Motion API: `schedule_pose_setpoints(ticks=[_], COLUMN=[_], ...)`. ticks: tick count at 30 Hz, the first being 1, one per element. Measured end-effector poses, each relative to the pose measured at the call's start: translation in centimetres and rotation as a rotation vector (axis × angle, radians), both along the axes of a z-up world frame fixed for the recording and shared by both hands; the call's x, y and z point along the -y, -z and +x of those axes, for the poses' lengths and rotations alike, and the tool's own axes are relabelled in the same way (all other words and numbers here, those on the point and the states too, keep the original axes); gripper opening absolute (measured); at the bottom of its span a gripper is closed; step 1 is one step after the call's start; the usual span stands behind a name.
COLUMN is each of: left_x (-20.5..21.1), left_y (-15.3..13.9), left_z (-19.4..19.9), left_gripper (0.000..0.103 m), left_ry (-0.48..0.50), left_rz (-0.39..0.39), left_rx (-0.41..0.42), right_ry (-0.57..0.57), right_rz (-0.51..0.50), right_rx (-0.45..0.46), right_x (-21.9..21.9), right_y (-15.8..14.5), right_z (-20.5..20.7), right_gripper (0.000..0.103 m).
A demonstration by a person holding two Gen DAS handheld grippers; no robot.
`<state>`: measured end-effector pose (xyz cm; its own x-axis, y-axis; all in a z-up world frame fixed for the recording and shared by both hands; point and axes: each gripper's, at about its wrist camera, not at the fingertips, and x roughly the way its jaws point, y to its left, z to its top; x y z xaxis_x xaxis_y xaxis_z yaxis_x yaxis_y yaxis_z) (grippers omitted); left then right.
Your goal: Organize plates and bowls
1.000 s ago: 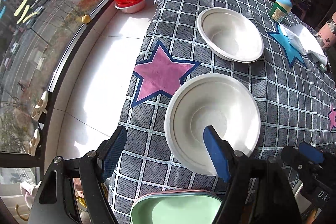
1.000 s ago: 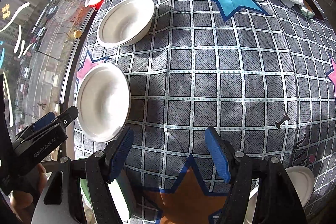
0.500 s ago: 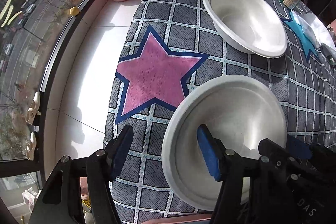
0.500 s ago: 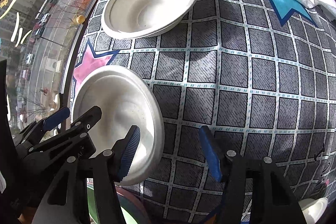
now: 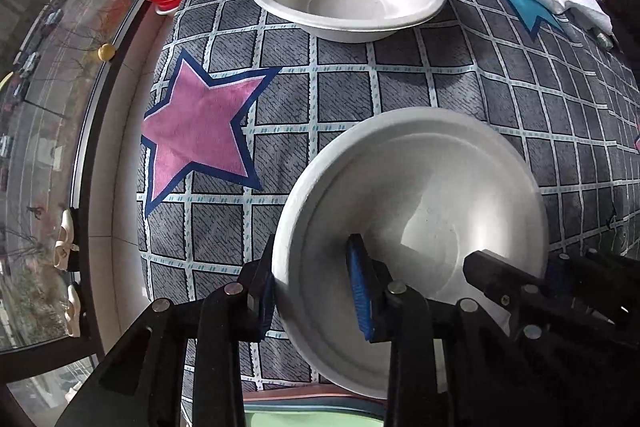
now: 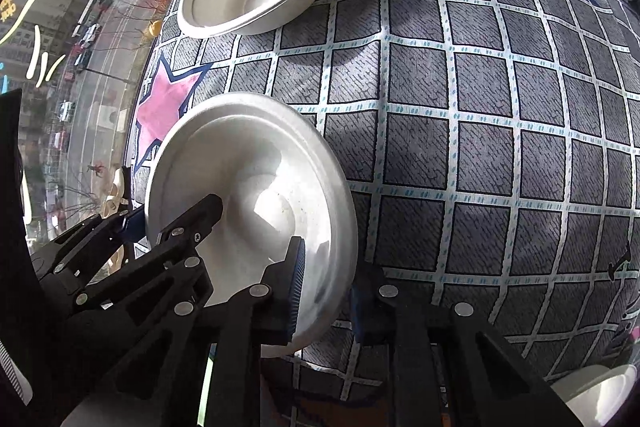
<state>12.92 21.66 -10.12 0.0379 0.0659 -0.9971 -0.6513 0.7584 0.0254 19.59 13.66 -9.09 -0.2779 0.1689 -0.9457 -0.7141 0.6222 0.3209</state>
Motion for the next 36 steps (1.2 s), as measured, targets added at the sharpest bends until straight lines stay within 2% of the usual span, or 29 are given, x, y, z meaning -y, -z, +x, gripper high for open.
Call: schedule_pose_setpoints(ticks=[8, 12, 20, 28, 36], left_x=[8.1, 10.9, 13.1, 14.3, 21.4], left_y=[-0.4, -1.0, -1.7, -6.0, -10.2], left_z=[-0.4, -0.2, 0.3, -0.3, 0.8], left_gripper=[0.035, 0.035, 0.035, 0.035, 0.035], left_ry=[0.130, 0.193, 0.194, 0.169, 0.259], left_rz=[-0.035, -0.006, -0.008, 0.011, -0.024], left_rx=[0.007, 0.009, 0.010, 0.070, 0.152], right_ry=[0.047, 0.063, 0.098, 0.127, 0.224], right_rz=[-0.071, -0.084, -0.069, -0.008, -0.033], right_rx=[0.010, -0.008, -0.015, 0.005, 0.073], right_x=[7.1, 10.1, 13.3, 15.9, 24.2], right_y=[-1.0, -1.6, -3.2, -7.5, -11.2], right_z=[0.3, 0.1, 0.0, 2.3, 4.2], right_gripper=[0.023, 0.023, 0.023, 0.023, 0.023])
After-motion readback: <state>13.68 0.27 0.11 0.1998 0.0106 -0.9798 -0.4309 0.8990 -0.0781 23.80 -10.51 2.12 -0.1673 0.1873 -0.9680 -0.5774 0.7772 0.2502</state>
